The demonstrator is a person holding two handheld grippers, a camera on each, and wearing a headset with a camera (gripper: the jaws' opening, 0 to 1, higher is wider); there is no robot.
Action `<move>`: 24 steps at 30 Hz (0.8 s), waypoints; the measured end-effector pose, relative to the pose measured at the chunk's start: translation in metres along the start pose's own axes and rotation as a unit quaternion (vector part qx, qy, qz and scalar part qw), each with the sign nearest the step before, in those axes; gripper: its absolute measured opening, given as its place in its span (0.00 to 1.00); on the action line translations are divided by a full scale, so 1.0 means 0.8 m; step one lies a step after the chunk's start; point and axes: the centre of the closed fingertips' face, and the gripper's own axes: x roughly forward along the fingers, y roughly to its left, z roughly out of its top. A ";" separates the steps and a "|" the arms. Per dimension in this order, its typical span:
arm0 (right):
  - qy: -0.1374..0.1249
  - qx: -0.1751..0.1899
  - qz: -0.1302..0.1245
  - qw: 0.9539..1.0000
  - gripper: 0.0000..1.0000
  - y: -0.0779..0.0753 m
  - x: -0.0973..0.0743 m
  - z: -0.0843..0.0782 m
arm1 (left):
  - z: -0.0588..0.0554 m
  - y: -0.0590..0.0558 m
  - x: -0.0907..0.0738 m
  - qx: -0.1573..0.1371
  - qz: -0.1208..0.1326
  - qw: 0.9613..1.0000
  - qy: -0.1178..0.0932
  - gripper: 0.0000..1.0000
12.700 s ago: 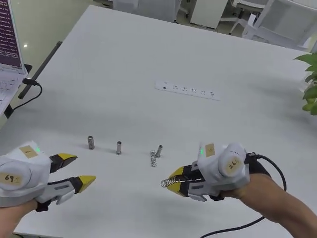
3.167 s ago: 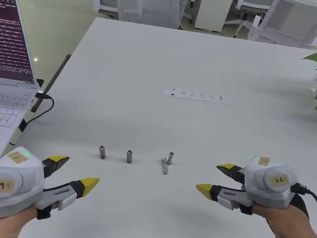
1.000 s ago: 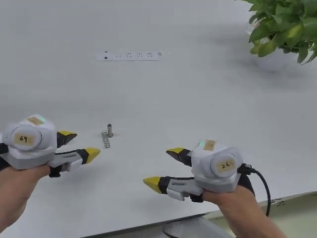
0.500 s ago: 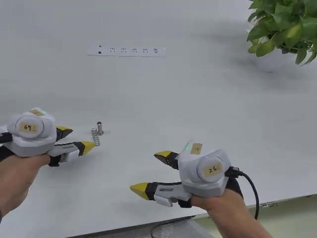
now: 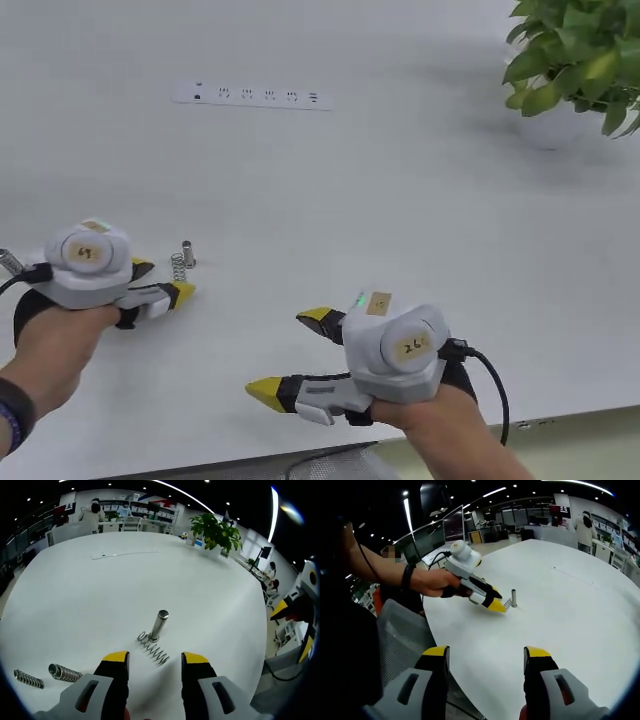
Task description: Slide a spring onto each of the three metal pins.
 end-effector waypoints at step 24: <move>0.006 -0.012 0.016 1.000 0.57 -0.001 0.013 0.007 | -0.015 0.030 -0.001 0.048 0.052 0.997 0.027 0.03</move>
